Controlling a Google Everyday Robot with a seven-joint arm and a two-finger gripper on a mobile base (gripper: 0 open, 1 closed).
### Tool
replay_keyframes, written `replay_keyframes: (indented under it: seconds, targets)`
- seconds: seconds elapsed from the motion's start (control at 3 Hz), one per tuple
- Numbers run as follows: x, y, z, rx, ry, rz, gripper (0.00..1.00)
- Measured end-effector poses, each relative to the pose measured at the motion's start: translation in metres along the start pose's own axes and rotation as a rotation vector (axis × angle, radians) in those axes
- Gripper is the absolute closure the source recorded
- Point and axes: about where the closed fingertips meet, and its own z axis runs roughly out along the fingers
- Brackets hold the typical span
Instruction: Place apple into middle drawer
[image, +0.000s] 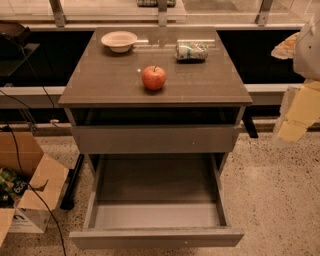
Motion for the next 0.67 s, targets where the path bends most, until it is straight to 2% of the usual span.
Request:
replay_keyframes:
  seconds: [0.33, 0.67]
  targets:
    - [0.000, 0.000, 0.000, 0.000, -0.001, 0.000, 0.00]
    - [-0.022, -0.008, 0.010, -0.011, -0.065, -0.007, 0.00]
